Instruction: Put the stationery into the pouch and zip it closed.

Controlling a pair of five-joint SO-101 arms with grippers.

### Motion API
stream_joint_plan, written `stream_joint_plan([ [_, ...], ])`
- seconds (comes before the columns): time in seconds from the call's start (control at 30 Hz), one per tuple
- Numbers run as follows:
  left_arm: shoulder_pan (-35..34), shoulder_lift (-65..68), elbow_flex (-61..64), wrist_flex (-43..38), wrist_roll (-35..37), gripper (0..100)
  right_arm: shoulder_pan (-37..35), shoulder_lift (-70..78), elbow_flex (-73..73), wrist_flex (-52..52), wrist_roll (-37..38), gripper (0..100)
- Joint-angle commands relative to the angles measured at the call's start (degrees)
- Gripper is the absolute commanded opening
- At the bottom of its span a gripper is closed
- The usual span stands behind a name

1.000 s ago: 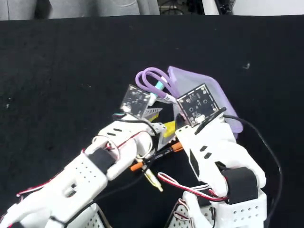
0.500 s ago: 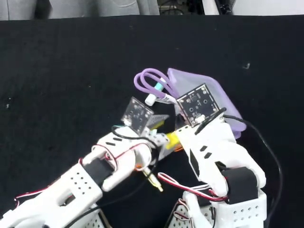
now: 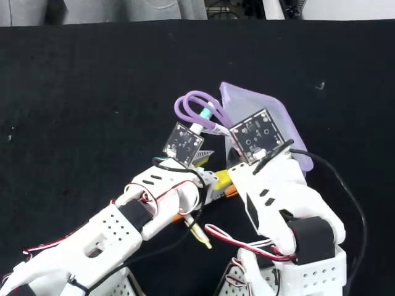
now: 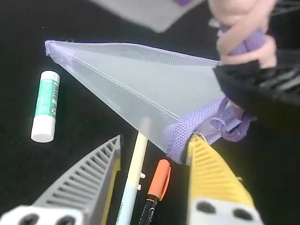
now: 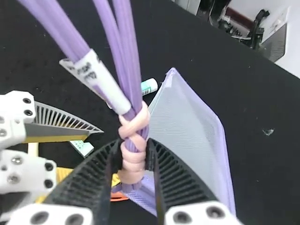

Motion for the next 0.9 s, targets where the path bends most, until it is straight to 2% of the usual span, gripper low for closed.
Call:
stream_joint_plan([
  [0.0, -0.7, -1.5, -0.5, -0.6, -1.0, 23, -0.6, -0.1, -3.4, -1.1, 0.0, 1.1],
  [0.13, -1.5, -1.5, -0.9, -1.0, -0.8, 23, -0.6, -0.1, -2.8, -1.2, 0.0, 1.1],
  [0.4, -1.7, 1.2, 0.5, -9.9, -1.1, 22, -0.6, -0.1, -2.8, -1.1, 0.0, 1.1],
  [0.57, -1.6, 9.6, -1.2, -14.5, -1.3, 13, -0.6, -0.1, -2.8, -1.1, 0.0, 1.1],
  [0.77, -1.5, 19.4, -4.4, -19.1, -11.0, 5, -0.6, -0.2, -2.8, -1.1, 0.0, 1.1],
  [0.87, -1.5, 20.3, -3.7, -21.9, -12.9, 3, -0.5, -0.2, -2.8, -1.1, 0.0, 1.1],
])
